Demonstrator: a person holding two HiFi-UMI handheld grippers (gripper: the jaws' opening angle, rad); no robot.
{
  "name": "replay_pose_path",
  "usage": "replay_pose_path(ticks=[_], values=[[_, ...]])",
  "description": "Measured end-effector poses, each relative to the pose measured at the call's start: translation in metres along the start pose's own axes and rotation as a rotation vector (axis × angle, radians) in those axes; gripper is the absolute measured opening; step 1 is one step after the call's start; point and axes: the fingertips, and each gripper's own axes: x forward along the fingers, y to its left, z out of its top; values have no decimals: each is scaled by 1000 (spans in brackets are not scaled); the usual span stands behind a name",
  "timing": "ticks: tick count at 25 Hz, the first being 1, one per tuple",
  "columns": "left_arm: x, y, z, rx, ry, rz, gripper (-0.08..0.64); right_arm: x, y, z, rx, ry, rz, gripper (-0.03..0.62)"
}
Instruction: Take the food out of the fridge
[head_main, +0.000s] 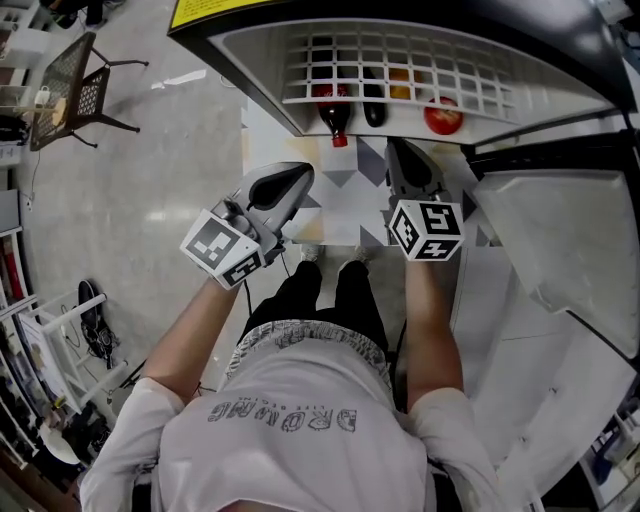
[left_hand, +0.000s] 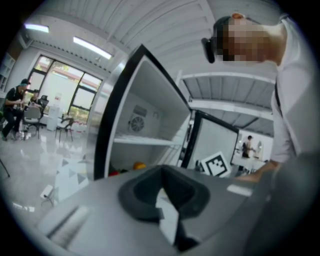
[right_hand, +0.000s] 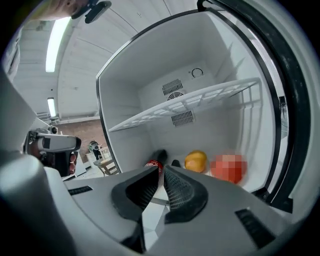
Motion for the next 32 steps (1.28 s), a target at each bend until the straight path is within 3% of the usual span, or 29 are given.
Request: replay_pose_path(ticks=[18, 32], values=[[23, -4, -16, -5, 12, -22, 8, 54, -19, -24, -67, 30, -35, 144], [27, 1, -17, -9, -8, -14, 8, 87, -25, -47, -120, 120, -62, 170]])
